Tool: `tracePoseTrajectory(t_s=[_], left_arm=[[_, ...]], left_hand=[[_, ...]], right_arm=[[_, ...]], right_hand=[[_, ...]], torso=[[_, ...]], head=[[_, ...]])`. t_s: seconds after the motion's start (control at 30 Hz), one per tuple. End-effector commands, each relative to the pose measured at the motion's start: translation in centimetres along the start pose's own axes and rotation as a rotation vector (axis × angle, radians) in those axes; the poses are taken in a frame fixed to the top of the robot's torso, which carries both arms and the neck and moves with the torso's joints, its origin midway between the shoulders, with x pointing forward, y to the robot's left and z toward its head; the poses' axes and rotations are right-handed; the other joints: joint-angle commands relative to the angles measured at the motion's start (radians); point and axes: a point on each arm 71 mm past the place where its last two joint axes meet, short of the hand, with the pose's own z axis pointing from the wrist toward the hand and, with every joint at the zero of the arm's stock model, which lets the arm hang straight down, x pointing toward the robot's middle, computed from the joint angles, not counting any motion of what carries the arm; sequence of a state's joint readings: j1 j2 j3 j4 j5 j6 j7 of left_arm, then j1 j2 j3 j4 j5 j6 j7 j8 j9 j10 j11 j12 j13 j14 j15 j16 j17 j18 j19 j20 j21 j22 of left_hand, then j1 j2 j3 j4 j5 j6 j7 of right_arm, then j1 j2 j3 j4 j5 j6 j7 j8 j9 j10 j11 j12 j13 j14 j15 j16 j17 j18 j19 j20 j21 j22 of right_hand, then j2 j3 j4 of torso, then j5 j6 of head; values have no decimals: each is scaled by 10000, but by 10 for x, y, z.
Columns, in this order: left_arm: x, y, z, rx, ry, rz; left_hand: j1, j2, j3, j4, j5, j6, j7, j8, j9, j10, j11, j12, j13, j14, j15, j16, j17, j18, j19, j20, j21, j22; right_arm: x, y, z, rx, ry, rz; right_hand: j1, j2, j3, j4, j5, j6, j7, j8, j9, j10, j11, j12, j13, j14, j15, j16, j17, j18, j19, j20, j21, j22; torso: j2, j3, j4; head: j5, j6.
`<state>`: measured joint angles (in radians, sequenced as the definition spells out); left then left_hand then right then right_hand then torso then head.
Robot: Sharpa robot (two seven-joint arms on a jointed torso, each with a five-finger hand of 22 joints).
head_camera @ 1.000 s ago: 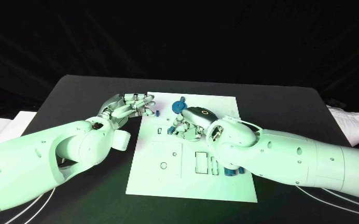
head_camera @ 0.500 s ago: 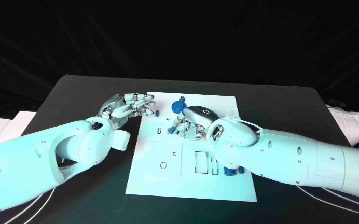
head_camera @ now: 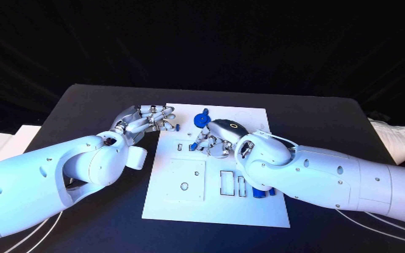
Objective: Assemble the parts on the task board
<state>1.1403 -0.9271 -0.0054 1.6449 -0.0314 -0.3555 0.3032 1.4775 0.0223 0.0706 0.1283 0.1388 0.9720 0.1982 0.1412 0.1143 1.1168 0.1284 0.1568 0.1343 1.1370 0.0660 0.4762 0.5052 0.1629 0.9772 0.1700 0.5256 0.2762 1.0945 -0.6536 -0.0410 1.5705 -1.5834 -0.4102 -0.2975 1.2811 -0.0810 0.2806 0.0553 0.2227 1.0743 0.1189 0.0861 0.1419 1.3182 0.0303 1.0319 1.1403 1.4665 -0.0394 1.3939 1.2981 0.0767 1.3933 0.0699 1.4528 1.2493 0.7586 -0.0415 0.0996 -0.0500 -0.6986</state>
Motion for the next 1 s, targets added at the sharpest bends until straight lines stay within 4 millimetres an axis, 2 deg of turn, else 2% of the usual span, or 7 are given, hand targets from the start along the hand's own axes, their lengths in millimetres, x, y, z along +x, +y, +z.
tracePoseTrajectory(t_s=[0.03, 0.17, 0.27, 0.5, 0.73, 0.87, 1.0], left_arm=[[3, 0, 1, -47, 229, -61], [4, 2, 0, -384, 358, 529], [6, 7, 0, -971, 831, 1112], [12, 17, -1, -2661, 2329, 3476], [12, 4, 10, -3368, 3008, 6678], [15, -8, 16, -3708, 3241, 8296], [20, -20, 23, -4025, 3272, 9666]], left_hand=[[-83, -63, 57, -15, 37, -49, 35, -45, 13, -35, 30, -66, -14, -62, -4, -58, 18, 156, -75, 5, 71, 15], [-188, -152, 234, -22, 33, -46, -7, -70, 20, 116, -62, -38, -5, 584, -133, 564, 385, 197, 299, -81, 467, 247], [-596, -339, 106, 191, 14, -53, -104, -95, 29, 403, -159, 194, 117, 1127, -252, 1840, 1209, 184, 705, -197, 1073, 624], [-1445, -397, -845, 928, -36, 240, -452, 472, 297, 950, -566, 1992, 1376, 2813, -564, 7581, 6623, 188, 1359, -567, 2786, 1846], [-1554, -232, -1695, 1552, -133, 282, -774, 1447, 792, 523, -885, 5053, 3824, 4134, -896, 10587, 10143, -606, 3702, -882, 7104, 7376], [-1536, -36, -2061, 1599, -136, 47, -806, 1906, 1065, 38, -888, 6235, 4856, 4338, -915, 10946, 10656, -830, 4192, -882, 8068, 8814], [-1773, 73, -2375, 1617, -159, -67, -850, 2181, 1220, 364, -917, 7392, 6054, 4338, -949, 10946, 10656, -990, 4575, -907, 8649, 9751]], right_arm=[[-2, -1, -3, -62, -149, -53], [-9, -6, -12, -46, -256, -37], [-18, -10, -20, -93, -373, 2], [-47, -12, -37, -511, -570, 985], [-75, -12, -49, -711, -358, 2473], [-86, -11, -56, -744, -374, 2955], [-92, -10, -62, -774, -455, 3288]], right_hand=[[11, -109, 60, -22, -40, -75, 19, -59, -12, -77, 22, -54, -22, 542, -6, -45, -24, -85, -63, -8, -42, -18], [21, -134, 70, -36, -26, -88, 26, -69, -13, -99, 27, -92, -50, 536, -3, -63, -48, -79, -80, -4, -54, -47], [22, -166, 74, -44, -19, -102, 33, -80, -15, -126, 33, -136, -83, 525, 2, -101, -101, -72, -103, 0, -71, -84], [90, -208, 207, -88, 250, -119, 50, -103, -10, -176, 45, -216, -141, 498, 16, -179, -191, -49, -172, 18, -129, -195], [104, -189, 260, -92, 281, -141, 64, -118, -12, -227, 57, -293, -197, 486, 24, -196, -198, -28, -236, 23, -178, -299], [189, -82, 402, -131, 441, -137, 70, -118, -5, -232, 61, -285, -188, 481, 29, -208, -195, -29, -235, 30, -189, -295], [185, -70, 419, -129, 471, -134, 73, -116, -3, -226, 64, -274, -181, 482, 30, -209, -193, -29, -237, 31, -193, -299]], torso=[[-3, 1, 16], [-5, 7, -3], [-16, 8, -21], [-68, 31, -114], [-176, 84, -179], [-217, 84, -205], [-271, 128, -207]], head=[[1, -19], [38, -15], [41, -11], [44, 53], [85, 89], [111, 134], [176, 102]])
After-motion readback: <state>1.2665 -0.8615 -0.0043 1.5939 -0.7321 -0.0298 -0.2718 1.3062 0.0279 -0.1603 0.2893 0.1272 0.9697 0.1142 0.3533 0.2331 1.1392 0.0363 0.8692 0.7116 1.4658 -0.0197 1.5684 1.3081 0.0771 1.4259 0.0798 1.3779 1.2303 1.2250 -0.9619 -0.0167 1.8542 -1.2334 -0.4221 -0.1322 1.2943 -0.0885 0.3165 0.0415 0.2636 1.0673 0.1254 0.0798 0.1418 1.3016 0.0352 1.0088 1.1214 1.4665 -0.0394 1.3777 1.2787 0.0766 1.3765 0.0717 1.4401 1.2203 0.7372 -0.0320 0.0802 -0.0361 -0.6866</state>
